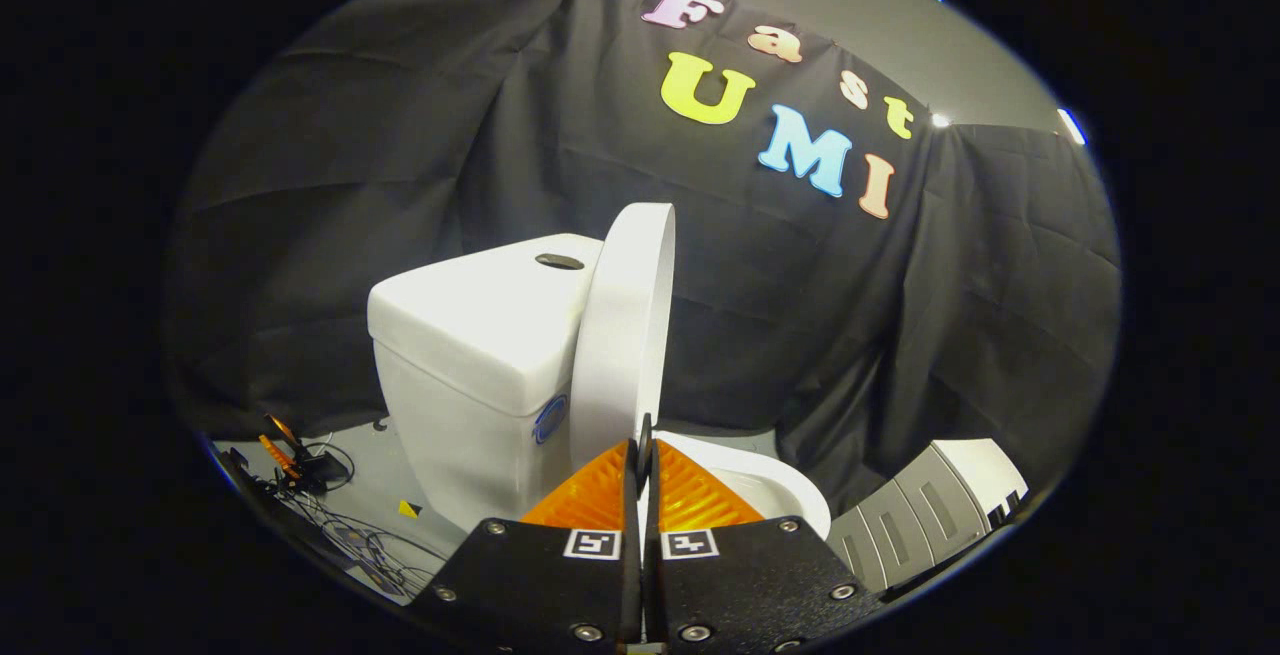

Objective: Open the toilet lid.

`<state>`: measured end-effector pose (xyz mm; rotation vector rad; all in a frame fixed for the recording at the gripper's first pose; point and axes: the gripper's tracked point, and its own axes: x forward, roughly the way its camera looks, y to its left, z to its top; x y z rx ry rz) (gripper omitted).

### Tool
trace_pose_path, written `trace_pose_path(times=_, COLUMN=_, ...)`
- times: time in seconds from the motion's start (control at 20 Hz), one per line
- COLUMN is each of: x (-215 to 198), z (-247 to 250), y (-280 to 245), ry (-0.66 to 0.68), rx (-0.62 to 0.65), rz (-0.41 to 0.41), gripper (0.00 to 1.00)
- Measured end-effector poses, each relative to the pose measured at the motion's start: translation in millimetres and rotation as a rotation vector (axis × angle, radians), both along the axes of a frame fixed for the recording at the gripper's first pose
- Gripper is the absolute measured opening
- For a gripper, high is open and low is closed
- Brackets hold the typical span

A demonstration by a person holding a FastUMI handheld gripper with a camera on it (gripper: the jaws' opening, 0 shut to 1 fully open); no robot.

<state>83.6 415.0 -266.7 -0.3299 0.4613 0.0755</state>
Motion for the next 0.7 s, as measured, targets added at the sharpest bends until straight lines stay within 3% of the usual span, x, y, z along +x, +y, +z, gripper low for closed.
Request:
trace_pose_path(times=0.1, x=-2, z=-3, y=8, ry=0.026, rx=0.034, rz=0.04, gripper=0.08)
trace_pose_path(times=0.15, x=-4, z=-5, y=10, ry=0.037, rx=0.042, rz=0.057, gripper=0.16)
trace_pose_path(times=0.25, x=-10, z=-6, y=16, ry=0.059, rx=0.072, rz=0.088, gripper=0.38)
trace_pose_path(times=0.45, x=-34, z=7, y=33, ry=0.084, rx=0.226, rz=0.143, gripper=0.9)
trace_pose_path(times=0.7, x=-56, z=52, y=16, ry=0.027, rx=0.347, rz=0.189, gripper=0.95)
